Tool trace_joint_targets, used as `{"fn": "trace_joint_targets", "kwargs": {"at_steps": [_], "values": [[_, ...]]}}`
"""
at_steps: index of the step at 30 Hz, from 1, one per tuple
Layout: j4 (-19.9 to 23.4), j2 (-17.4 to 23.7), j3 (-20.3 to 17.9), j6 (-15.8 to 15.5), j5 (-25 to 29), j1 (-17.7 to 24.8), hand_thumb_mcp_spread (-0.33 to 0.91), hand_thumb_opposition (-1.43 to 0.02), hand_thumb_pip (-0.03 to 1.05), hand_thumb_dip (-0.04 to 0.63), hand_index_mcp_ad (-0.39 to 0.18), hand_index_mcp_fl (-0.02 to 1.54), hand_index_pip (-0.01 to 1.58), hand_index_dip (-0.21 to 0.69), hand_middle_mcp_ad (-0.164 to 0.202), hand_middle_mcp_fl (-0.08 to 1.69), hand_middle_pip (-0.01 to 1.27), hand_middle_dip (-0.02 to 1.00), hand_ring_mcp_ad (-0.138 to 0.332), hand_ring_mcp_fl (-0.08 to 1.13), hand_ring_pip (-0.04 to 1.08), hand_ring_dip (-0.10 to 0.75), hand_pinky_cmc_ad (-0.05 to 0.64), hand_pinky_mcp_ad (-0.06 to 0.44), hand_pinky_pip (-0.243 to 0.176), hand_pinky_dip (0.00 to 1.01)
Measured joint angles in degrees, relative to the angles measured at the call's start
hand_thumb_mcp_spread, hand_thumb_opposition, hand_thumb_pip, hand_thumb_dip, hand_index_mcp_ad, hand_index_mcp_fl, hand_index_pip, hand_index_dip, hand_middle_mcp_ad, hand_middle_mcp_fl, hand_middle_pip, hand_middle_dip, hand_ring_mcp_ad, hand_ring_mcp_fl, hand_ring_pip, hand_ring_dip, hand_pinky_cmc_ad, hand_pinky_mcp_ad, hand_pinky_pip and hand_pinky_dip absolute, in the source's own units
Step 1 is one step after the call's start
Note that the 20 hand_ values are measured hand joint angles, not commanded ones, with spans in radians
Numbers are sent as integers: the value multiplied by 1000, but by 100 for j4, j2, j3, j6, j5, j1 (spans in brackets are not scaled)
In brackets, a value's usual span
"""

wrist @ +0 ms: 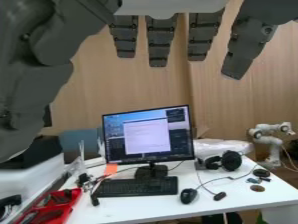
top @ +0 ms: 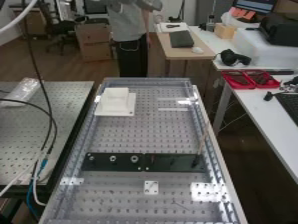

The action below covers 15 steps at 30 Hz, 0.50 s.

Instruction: Grab the bearing and place it in the white container

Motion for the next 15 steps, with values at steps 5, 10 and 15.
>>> {"fn": "trace_joint_targets", "kwargs": {"at_steps": [5, 10, 15], "values": [[119, 27, -127, 24, 57, 0, 227, -695, 374, 17, -103, 9, 66, 159, 37, 2, 133, 206, 166, -2, 75, 96, 429, 330, -120, 335], [231, 53, -250, 0, 147, -2, 232, -707, 374, 17, -103, 9, 66, 159, 37, 2, 133, 206, 175, -2, 75, 96, 431, 330, -120, 335], [318, 51, -380, -49, 275, 6, 232, -709, 386, 19, -103, 9, 66, 159, 37, 2, 133, 206, 176, -2, 75, 96, 429, 330, -120, 335]]}}
